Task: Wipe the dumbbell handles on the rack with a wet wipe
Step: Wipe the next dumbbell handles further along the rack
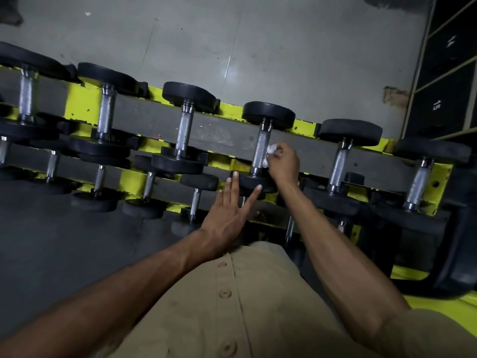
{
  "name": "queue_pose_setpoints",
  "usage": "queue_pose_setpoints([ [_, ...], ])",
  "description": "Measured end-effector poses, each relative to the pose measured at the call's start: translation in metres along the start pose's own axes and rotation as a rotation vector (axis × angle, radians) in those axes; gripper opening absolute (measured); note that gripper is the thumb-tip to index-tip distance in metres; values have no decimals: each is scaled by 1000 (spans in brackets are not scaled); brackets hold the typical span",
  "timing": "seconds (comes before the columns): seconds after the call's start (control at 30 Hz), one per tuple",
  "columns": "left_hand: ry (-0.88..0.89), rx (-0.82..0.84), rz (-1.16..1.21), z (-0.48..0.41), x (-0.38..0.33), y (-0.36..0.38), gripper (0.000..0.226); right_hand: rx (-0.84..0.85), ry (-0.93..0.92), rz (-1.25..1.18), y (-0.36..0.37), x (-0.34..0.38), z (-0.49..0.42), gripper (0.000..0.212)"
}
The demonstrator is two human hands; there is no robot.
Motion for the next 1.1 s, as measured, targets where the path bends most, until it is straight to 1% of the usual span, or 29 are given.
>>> queue_pose_setpoints([
  [0.07,-3,-2,0,0,0,1,109,3,16,-44,1,-12,6,12],
  [0.13,-5,-5,-2,-1,0,2,111,-44,42,-82,-3,-12,5,16],
  [0.23,-9,-11,-6,-2,0,3,112,-95,47,-91,-8,-4,0,14],
  [0.3,-13,-13,-3,-3,1,4,112,-56,50,-119,-6,-6,1,18],
  [0.37,-15,-9,-1,-3,1,4,111,5,66,-207,-2,-15,8,24],
  [0.43,-20,-9,3,-3,1,5,111,32,50,-244,-2,-23,16,22],
  [0.53,-20,-10,-4,-3,1,4,111,42,3,-239,1,-24,19,9],
  [0.57,-18,-6,-7,-3,1,3,111,45,9,-228,2,-23,19,8],
  [0.7,-12,5,-9,-2,1,1,108,40,30,-165,6,-25,7,20],
  [0.8,-13,-2,-16,-1,1,1,107,-11,118,-244,6,-26,-15,26],
  [0.9,-7,-4,-24,-2,0,2,105,-147,139,-350,-3,-8,-35,21],
  [0.97,-6,-10,-21,-3,0,2,106,-180,163,-425,0,-4,-39,18],
  [1.03,-6,-12,-16,-4,1,3,109,-118,211,-406,13,-11,-27,21],
  [1.1,-7,-6,-5,-5,1,5,112,-2,266,-356,26,-25,-7,21],
])
Point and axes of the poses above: each hand's wrist, its own z-axis away from the middle knuckle, its own y-axis out of the palm, x = y × z, the point moved 10 cm from there along -z, towards the middle knuckle, and after that the axes turned 9 degrees about -z, right-handed, at the moved point
